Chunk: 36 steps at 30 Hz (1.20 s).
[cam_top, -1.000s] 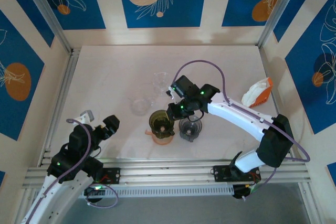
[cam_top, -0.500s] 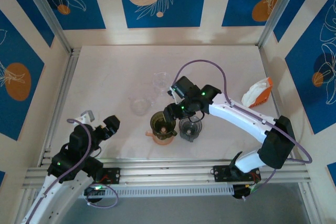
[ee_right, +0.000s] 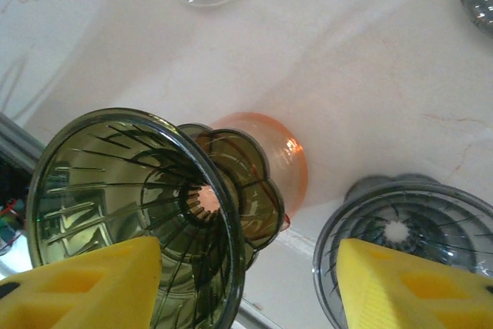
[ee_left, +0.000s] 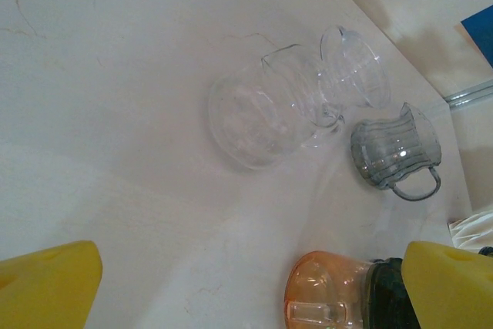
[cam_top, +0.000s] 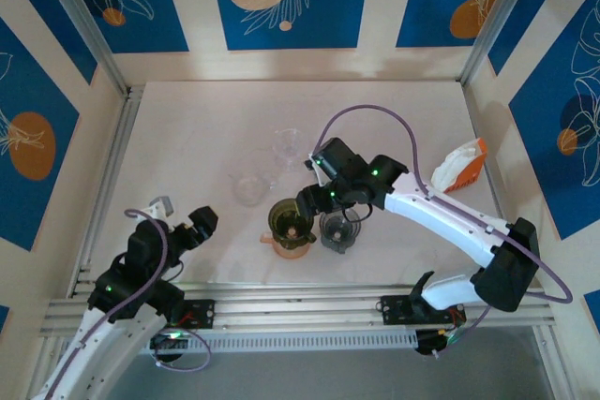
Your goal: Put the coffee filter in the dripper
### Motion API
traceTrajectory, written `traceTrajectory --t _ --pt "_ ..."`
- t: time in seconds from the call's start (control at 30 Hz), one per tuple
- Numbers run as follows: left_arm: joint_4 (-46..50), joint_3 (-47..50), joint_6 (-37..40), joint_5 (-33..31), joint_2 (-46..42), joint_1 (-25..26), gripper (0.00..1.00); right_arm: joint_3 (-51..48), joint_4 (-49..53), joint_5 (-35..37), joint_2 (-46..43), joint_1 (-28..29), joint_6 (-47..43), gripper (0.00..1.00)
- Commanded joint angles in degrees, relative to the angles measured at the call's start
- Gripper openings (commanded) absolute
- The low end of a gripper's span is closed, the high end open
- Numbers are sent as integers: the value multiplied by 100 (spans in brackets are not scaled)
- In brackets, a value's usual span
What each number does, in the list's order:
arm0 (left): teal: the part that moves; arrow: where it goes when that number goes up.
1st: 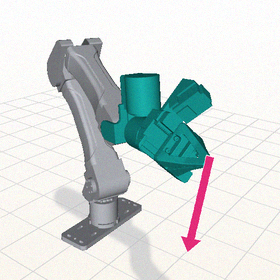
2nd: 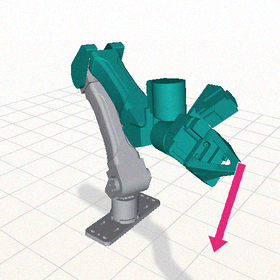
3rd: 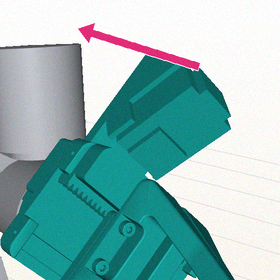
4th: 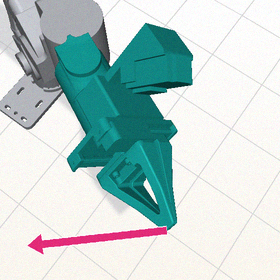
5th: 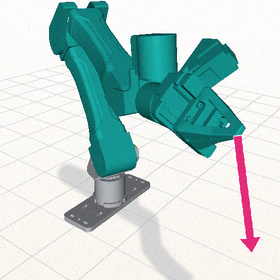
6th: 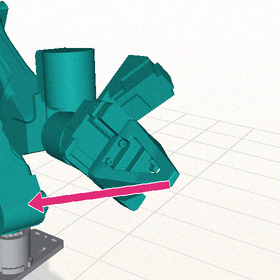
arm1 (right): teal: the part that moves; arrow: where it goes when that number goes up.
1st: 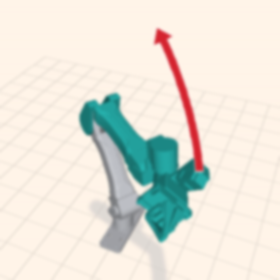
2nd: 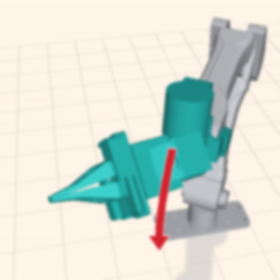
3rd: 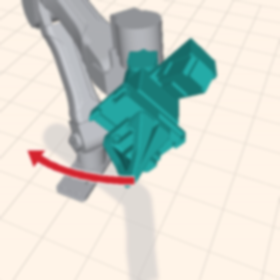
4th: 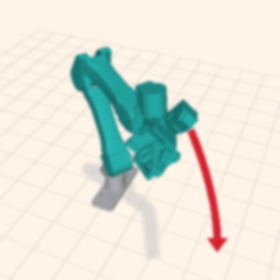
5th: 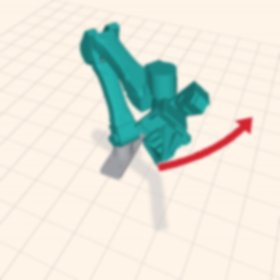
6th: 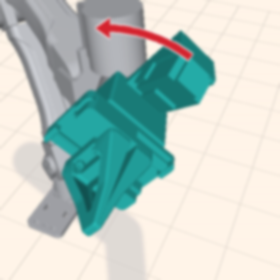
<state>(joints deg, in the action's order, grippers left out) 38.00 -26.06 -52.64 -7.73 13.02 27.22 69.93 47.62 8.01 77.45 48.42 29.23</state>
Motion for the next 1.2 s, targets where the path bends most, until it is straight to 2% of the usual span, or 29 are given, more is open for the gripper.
traceTrajectory --t 0.0,0.13,0.27,0.37,0.47,0.67,0.83,0.97,1.03,1.17 --pt "-394 52 16 211 117 -41 100 -35 86 494 -489 34 -55 62" --pt "-679 96 27 333 350 -42 100 -212 52 1442 -1070 -10 149 63" --pt "-1044 267 -26 403 597 -41 100 -581 136 2022 -1464 -431 673 64" --pt "-1342 448 -53 527 711 -42 100 -792 329 1976 -1607 -943 1021 64" --pt "-1377 501 10 601 815 -44 100 -1006 444 1534 -1695 -1761 1185 64" --pt "-1199 344 312 824 1080 -42 99 -1622 -75 1240 -1971 -3072 1193 62" --pt "-1386 435 399 957 1072 -48 95 -1716 -464 1253 -1719 -4168 1124 57" --pt "-1418 486 506 914 1076 -46 97 -1420 -546 1606 -1061 -4977 1080 57" --pt "-1418 520 540 887 1069 -47 98 -1294 -636 1491 -742 -5388 1039 57" --pt "-1468 607 626 904 1054 -42 99 -917 -659 1747 -180 -5809 801 56"
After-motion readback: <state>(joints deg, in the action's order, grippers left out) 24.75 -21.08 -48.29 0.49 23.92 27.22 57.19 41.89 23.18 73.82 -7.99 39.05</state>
